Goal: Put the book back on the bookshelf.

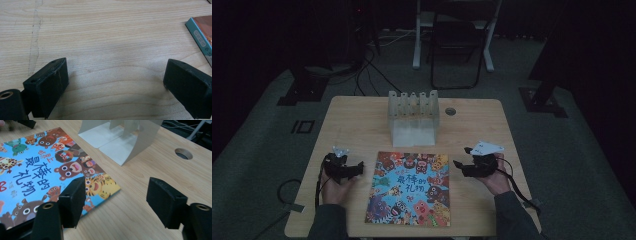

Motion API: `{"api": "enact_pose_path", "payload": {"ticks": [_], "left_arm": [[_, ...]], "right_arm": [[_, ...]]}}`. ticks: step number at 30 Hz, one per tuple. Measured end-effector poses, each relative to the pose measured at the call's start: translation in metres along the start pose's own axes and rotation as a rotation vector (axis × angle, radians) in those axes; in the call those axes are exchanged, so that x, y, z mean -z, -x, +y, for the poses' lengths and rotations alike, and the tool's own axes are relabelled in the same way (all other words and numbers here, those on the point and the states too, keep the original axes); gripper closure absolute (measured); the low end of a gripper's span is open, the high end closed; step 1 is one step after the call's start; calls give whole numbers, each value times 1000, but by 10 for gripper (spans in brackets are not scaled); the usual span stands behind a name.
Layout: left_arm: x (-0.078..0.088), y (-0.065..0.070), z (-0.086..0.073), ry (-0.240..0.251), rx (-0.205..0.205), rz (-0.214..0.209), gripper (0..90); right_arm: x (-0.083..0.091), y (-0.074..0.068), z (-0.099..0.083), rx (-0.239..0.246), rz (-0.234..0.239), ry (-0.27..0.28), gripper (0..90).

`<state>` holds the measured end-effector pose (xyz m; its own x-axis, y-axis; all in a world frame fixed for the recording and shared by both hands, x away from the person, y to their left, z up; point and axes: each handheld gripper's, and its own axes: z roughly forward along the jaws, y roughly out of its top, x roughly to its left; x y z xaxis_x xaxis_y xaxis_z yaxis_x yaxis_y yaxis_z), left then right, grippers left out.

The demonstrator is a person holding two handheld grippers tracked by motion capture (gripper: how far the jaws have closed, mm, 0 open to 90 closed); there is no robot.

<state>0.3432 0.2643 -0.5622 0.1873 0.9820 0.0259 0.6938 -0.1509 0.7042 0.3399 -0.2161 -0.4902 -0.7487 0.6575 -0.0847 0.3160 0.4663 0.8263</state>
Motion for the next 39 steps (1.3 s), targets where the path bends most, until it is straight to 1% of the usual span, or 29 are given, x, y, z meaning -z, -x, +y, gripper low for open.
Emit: {"api": "enact_pose_path", "payload": {"ticks": [4,5,8,9,10,12,14,17,21,23,27,36,39], "left_arm": [[1,0,-1,0,-7,-6,58],[1,1,-1,1,-6,-5,59],[1,1,-1,4,-2,-3,61],[1,1,-1,7,-6,-7,68],[2,2,-2,15,-12,-14,87],[4,3,-3,26,-19,-18,157],[4,3,-3,28,-20,-20,165],[6,4,-4,40,-31,-31,241],[6,5,-5,49,-41,-45,295],[7,6,-5,51,-46,-52,313],[8,10,-6,48,-66,-74,302],[12,16,-11,42,-97,-97,256],[13,19,-12,42,-108,-108,247]], "right_arm": [[-8,1,5,2,16,-1,277],[-10,2,5,-8,21,0,269],[-15,3,7,-15,25,-10,249],[-17,3,7,-14,25,-11,243],[-19,3,8,-12,27,-13,236],[-23,4,9,-13,36,-15,219],[-28,5,10,-16,45,-14,208],[-36,5,11,-12,52,-18,203],[-46,6,11,-6,67,-25,198],[-52,7,9,-14,77,-27,195],[-62,9,7,-28,95,-38,194],[-81,10,-1,-41,135,-86,176],[-87,11,-3,-65,157,-91,169]]}}
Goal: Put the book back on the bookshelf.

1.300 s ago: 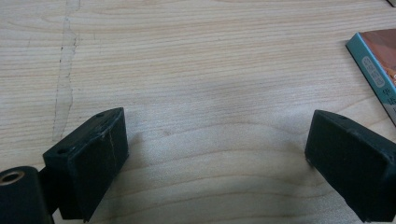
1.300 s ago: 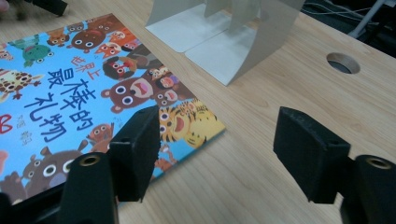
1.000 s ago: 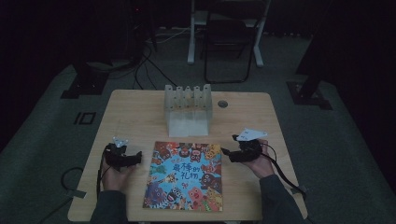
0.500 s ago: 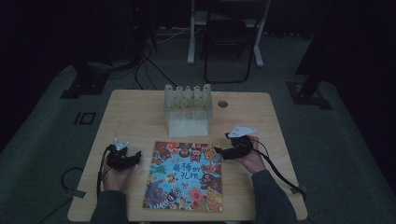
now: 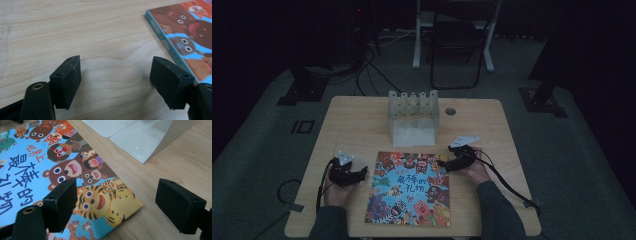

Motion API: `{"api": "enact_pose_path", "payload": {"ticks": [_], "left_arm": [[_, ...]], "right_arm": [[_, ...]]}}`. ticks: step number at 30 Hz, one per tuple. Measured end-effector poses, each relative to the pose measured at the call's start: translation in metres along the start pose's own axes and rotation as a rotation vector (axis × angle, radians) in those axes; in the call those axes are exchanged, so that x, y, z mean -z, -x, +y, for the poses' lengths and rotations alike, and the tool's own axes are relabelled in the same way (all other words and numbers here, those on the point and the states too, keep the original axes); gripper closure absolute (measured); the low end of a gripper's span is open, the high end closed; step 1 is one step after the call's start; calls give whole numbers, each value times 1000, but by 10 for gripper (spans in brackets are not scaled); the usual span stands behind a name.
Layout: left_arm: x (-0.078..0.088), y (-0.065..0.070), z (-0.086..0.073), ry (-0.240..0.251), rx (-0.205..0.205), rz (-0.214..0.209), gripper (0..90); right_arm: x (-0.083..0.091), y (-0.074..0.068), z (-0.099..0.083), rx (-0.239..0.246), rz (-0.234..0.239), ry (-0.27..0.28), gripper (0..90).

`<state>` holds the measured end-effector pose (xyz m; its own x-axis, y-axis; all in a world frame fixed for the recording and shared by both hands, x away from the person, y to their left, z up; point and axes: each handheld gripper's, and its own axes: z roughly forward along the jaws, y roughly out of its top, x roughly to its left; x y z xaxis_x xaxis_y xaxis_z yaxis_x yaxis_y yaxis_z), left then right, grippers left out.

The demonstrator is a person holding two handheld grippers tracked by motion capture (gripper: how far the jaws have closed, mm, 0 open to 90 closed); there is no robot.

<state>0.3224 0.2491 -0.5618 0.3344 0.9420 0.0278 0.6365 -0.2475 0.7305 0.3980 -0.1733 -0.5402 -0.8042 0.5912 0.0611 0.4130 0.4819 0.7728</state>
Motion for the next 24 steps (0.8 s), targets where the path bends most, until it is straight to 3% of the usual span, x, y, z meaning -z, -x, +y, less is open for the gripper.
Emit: {"api": "enact_pose_path", "payload": {"ticks": [7,11,16,24], "left_arm": [[4,6,-3,1,-9,-27,227],[10,10,-1,27,-12,-47,223],[18,24,-2,43,-59,-70,200],[35,46,-7,71,-100,-112,167]], "right_arm": [[-15,3,-6,-36,26,-29,162],[-20,4,-9,-51,33,-41,160],[-21,2,-10,-55,46,-49,155],[-18,10,-15,-154,106,13,160]]}}
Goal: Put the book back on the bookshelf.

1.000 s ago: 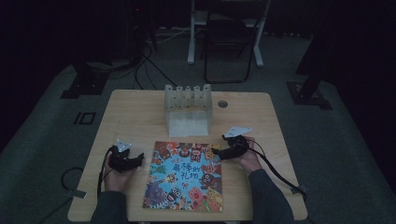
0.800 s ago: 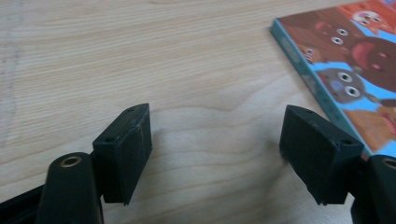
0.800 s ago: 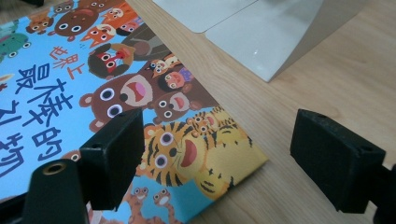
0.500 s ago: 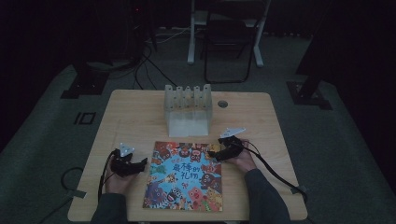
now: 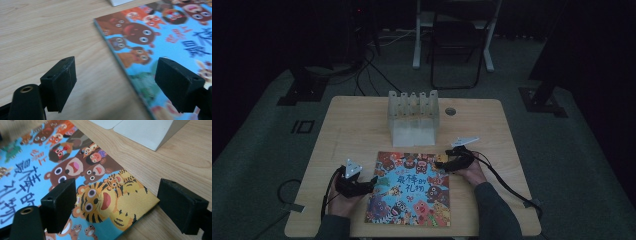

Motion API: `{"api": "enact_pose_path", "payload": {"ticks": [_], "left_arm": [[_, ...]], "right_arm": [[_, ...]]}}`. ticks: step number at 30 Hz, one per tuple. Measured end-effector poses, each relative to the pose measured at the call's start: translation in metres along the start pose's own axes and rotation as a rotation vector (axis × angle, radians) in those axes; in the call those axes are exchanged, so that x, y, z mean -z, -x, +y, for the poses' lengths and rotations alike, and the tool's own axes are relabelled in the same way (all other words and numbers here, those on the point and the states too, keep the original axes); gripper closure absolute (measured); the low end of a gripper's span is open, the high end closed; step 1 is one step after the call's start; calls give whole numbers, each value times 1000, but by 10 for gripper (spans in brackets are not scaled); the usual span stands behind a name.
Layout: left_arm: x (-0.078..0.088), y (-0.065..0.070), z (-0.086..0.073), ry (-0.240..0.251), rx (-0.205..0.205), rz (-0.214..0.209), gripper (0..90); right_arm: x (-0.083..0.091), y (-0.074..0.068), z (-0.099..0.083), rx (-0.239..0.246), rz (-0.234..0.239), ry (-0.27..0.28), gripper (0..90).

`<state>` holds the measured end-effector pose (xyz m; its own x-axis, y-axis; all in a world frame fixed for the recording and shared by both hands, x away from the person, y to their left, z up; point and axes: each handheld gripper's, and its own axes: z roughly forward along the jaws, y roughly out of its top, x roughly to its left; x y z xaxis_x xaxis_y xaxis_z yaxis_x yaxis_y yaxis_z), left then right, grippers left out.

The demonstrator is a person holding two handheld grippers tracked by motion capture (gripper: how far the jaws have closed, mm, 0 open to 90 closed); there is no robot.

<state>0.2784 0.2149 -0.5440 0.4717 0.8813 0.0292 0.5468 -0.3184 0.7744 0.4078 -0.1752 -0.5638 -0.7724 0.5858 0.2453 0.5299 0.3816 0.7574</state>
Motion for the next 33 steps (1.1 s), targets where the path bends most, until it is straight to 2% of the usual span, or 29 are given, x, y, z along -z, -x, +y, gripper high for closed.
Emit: {"api": "enact_pose_path", "payload": {"ticks": [10,13,15,16,20,21,22,23,26,28,29,30,33], "left_arm": [[14,36,-5,20,-82,-78,146],[17,48,-6,28,-114,-130,141],[17,52,-6,29,-125,-143,117],[18,62,-7,33,-155,-171,117],[20,77,-6,45,-181,-214,95],[20,77,-6,45,-181,-214,94],[20,82,-5,35,-189,-250,94],[21,88,-5,38,-196,-259,94],[23,103,-4,48,-232,-303,82],[22,113,-5,42,-268,-314,63],[20,118,-6,35,-279,-302,51],[19,122,-6,31,-293,-314,18],[17,133,-7,34,-326,-349,16]], "right_arm": [[5,0,4,-16,11,19,160],[8,-1,6,-16,18,28,164],[9,-1,7,-13,16,31,164],[10,-2,8,-7,15,34,164],[16,-4,14,-1,24,52,165],[16,-4,14,-1,24,52,165],[17,-4,15,2,25,54,165],[18,-5,16,-3,28,56,164],[20,-5,18,-12,41,70,164],[22,-5,19,-13,45,76,165],[22,-5,20,-13,46,77,164],[23,-5,21,-13,46,78,165],[25,-5,22,-19,54,87,165]]}}
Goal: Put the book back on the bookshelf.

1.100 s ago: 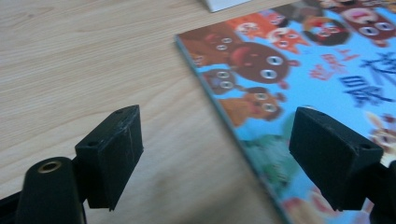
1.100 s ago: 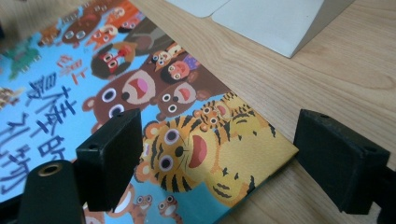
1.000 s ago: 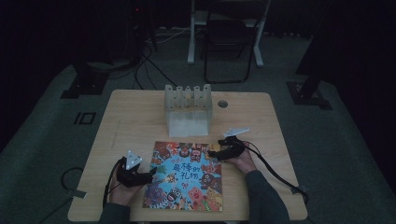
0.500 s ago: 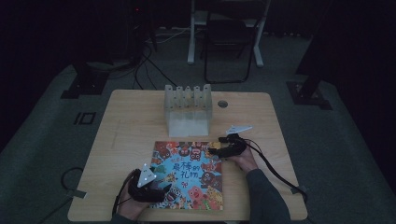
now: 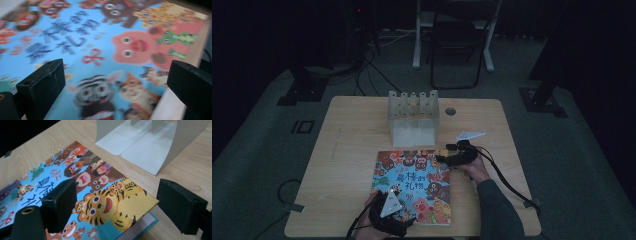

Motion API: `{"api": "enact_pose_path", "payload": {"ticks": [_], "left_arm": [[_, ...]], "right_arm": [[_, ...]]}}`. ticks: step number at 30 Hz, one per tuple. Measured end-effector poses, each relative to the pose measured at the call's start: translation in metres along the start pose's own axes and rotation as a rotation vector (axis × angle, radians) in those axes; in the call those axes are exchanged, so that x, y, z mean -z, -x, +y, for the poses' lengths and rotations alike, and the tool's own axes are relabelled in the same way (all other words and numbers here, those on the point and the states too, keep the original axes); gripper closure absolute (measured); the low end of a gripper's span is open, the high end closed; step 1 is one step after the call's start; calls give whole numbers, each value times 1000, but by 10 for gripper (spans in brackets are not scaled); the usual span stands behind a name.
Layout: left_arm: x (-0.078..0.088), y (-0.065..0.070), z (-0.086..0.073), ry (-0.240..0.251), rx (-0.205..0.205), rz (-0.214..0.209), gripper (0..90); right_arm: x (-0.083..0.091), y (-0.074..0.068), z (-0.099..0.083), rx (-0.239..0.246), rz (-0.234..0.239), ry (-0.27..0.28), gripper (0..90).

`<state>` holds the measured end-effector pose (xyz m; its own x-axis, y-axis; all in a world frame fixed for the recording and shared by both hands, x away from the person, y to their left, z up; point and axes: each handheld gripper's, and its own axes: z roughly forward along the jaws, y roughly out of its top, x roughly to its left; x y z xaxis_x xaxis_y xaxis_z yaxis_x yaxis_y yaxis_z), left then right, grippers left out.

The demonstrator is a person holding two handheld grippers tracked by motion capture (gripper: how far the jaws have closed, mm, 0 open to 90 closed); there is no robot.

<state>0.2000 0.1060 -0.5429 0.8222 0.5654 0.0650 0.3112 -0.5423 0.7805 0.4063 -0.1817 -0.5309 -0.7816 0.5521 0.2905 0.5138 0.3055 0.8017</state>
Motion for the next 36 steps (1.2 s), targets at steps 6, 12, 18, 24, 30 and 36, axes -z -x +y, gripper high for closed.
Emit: {"api": "enact_pose_path", "payload": {"ticks": [6,12,18,24,30,36], "left_arm": [[-9,16,2,-10,-64,9,13],[-19,25,3,2,-99,47,13],[-27,27,5,7,-117,92,14],[-26,26,6,26,-124,91,21],[-19,27,9,50,-135,107,25],[-13,26,10,73,-134,108,33]], "right_arm": [[1,0,1,-8,9,7,165],[3,0,4,-6,14,14,169],[6,-5,10,17,9,9,169],[7,-5,11,14,10,6,170],[8,-5,13,15,15,21,183],[9,-4,8,-4,-25,-6,187]]}}
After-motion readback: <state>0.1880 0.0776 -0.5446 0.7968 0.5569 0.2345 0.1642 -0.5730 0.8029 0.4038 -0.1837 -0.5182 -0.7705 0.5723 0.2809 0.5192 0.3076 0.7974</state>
